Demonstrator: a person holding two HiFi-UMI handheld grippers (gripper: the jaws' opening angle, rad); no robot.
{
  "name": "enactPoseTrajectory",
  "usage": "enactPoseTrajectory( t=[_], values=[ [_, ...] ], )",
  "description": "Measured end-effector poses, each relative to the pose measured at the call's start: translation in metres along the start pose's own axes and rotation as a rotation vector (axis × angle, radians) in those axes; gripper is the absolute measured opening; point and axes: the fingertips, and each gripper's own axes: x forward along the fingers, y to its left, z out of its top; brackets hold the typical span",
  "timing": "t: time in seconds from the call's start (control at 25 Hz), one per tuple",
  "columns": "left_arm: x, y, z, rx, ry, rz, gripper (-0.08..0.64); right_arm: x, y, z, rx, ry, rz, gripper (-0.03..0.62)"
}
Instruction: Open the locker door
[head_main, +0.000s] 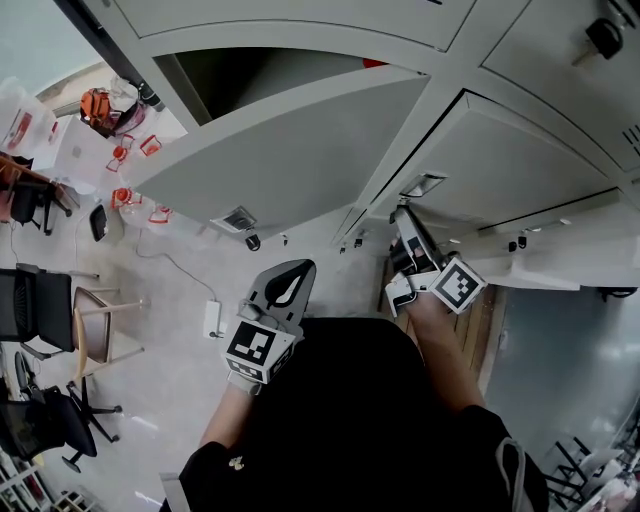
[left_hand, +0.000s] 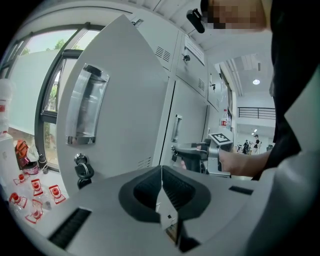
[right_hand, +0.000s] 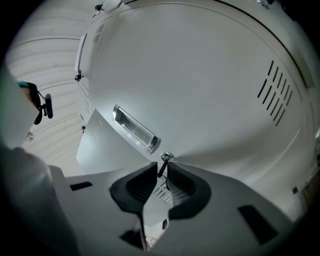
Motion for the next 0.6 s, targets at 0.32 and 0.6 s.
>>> enactPoseTrajectory(
  t=[0.32,0.6],
  values=[
    [-0.001,0.001,-0.005,-0.008,0.010,-0.039,0.023,-0.007,0.003,-0.003,0.141,-0.057,0.025,0.055],
    [0.003,-0.011,-0.010,0.008,0.040,-0.117,0.023,-0.029,0.009,-0.011,0.171,-0.075,0.031,0.051]
  ],
)
